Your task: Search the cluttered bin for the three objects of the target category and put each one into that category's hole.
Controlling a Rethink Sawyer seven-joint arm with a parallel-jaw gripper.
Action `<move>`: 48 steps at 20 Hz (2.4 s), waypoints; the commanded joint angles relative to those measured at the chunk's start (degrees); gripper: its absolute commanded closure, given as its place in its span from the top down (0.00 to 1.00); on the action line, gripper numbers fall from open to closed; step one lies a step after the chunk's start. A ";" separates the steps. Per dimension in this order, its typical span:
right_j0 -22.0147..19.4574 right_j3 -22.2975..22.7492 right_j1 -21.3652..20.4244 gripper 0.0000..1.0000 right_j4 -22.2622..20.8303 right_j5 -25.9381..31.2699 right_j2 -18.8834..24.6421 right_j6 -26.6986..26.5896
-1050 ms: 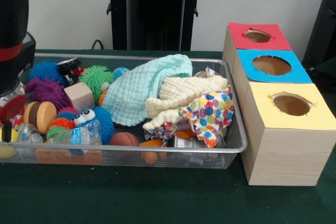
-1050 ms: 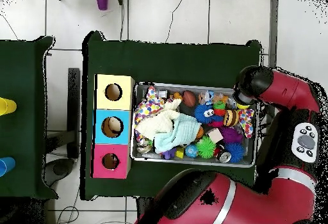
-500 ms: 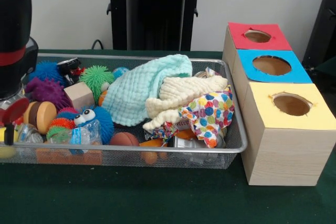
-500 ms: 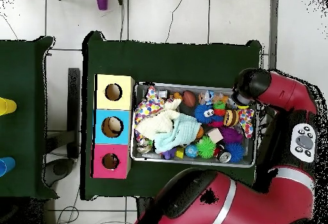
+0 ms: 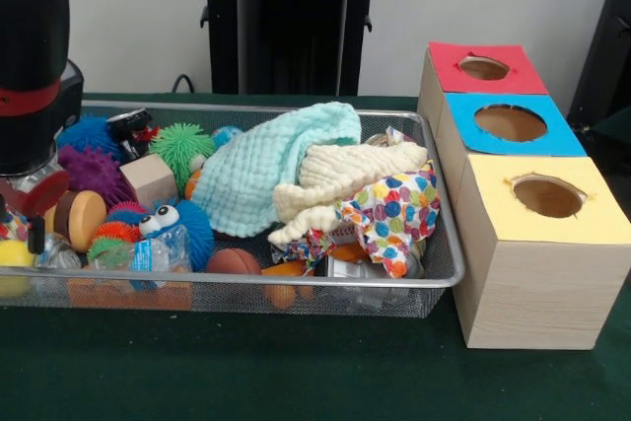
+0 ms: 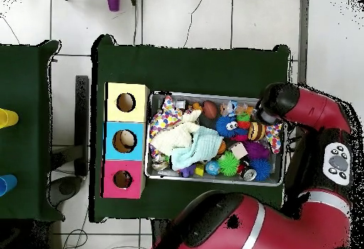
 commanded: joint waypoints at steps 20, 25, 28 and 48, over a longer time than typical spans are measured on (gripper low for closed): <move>-1.52 5.04 6.61 1.00 -1.98 -12.13 6.05 -0.25; -1.69 5.25 6.19 1.00 -2.44 -12.07 6.17 -1.47; -1.65 5.26 6.10 1.00 -2.11 -11.17 6.17 -1.34; -1.74 4.21 8.14 0.00 -2.06 -12.24 5.98 -0.16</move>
